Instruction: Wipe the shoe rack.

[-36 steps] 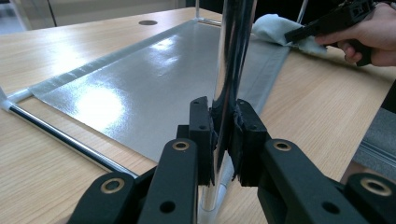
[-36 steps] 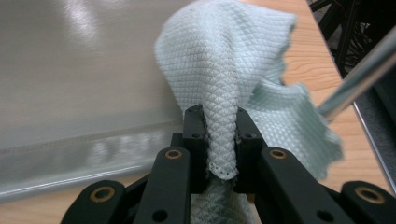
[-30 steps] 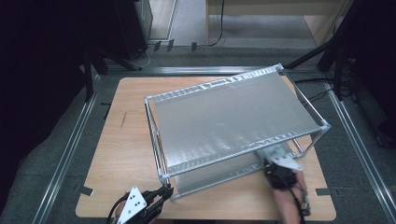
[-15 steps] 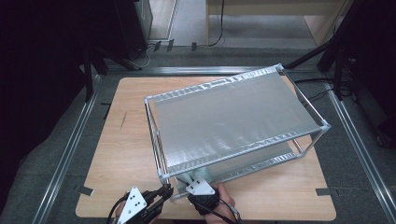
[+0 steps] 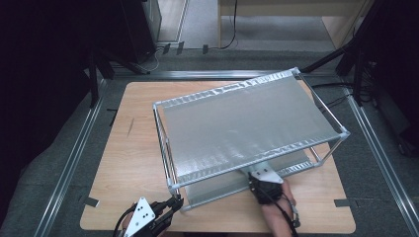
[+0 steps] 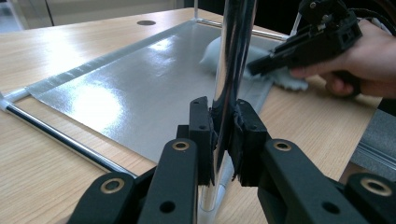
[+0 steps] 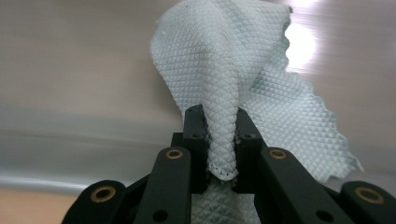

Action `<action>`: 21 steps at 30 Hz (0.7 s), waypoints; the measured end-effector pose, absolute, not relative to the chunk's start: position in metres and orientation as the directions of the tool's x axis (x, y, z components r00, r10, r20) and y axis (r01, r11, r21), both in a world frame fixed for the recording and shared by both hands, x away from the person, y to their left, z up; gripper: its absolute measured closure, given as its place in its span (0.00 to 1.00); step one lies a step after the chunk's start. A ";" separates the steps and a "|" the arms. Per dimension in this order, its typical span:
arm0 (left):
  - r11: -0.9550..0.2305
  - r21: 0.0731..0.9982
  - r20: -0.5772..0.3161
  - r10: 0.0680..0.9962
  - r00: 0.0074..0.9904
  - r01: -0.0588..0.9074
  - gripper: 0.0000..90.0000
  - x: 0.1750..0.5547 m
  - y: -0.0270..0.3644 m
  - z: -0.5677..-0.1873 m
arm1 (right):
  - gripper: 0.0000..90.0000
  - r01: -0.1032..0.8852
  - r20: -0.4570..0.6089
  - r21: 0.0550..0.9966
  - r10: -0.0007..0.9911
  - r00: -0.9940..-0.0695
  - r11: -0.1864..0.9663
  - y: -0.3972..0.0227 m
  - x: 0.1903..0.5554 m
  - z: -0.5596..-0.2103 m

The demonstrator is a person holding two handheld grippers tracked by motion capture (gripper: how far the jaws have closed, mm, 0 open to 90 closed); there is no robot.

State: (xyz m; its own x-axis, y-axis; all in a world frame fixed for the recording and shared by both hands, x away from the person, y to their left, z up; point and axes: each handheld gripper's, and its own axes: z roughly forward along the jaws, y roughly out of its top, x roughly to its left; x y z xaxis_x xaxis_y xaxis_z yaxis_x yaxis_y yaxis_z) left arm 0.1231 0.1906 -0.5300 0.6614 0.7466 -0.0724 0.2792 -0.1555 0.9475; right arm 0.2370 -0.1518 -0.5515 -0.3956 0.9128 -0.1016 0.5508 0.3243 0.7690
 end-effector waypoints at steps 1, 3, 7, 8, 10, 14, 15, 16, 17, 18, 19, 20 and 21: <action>-0.154 0.948 -0.074 0.747 0.661 0.280 0.90 0.123 0.191 -0.530 | 0.89 0.557 -0.109 0.771 0.925 -0.363 0.309 -0.162 0.240 -0.551; -0.152 0.947 -0.076 0.748 0.660 0.281 0.90 0.123 0.191 -0.530 | 0.89 0.575 -0.107 0.771 0.946 -0.308 0.274 -0.182 0.246 -0.550; -0.150 0.947 -0.078 0.751 0.656 0.284 0.90 0.124 0.192 -0.530 | 0.89 0.603 -0.116 0.770 0.975 -0.191 0.210 -0.221 0.254 -0.546; -0.148 0.947 -0.079 0.751 0.656 0.284 0.90 0.124 0.192 -0.530 | 0.89 0.606 -0.104 0.774 0.981 -0.161 0.181 -0.230 0.256 -0.546; -0.147 0.948 -0.079 0.752 0.654 0.284 0.90 0.124 0.192 -0.530 | 0.89 0.607 -0.063 0.784 0.989 -0.133 0.132 -0.242 0.256 -0.546; -0.139 0.948 -0.083 0.761 0.643 0.287 0.90 0.125 0.194 -0.530 | 0.89 0.603 -0.090 0.781 0.984 -0.153 0.165 -0.228 0.253 -0.548; -0.140 0.947 -0.083 0.762 0.642 0.288 0.90 0.126 0.195 -0.530 | 0.89 0.599 -0.092 0.781 0.981 -0.171 0.178 -0.221 0.251 -0.549; -0.135 0.947 -0.088 0.764 0.640 0.292 0.90 0.126 0.195 -0.530 | 0.90 0.595 -0.091 0.781 0.977 -0.192 0.190 -0.212 0.250 -0.549; -0.131 0.947 -0.092 0.765 0.638 0.293 0.90 0.126 0.195 -0.530 | 0.90 0.592 -0.090 0.780 0.973 -0.212 0.201 -0.202 0.248 -0.550; -0.131 0.947 -0.090 0.765 0.637 0.292 0.90 0.126 0.195 -0.531 | 0.90 0.590 -0.086 0.778 0.968 -0.237 0.214 -0.191 0.246 -0.551; -0.133 0.947 -0.088 0.766 0.637 0.291 0.90 0.126 0.195 -0.530 | 0.90 0.584 -0.093 0.776 0.959 -0.267 0.238 -0.179 0.244 -0.551; -0.132 0.948 -0.089 0.767 0.636 0.291 0.90 0.126 0.195 -0.531 | 0.90 0.578 -0.099 0.772 0.949 -0.299 0.263 -0.167 0.242 -0.552; -0.131 0.948 -0.089 0.767 0.635 0.291 0.90 0.126 0.195 -0.531 | 0.90 0.575 -0.092 0.769 0.938 -0.334 0.279 -0.153 0.239 -0.552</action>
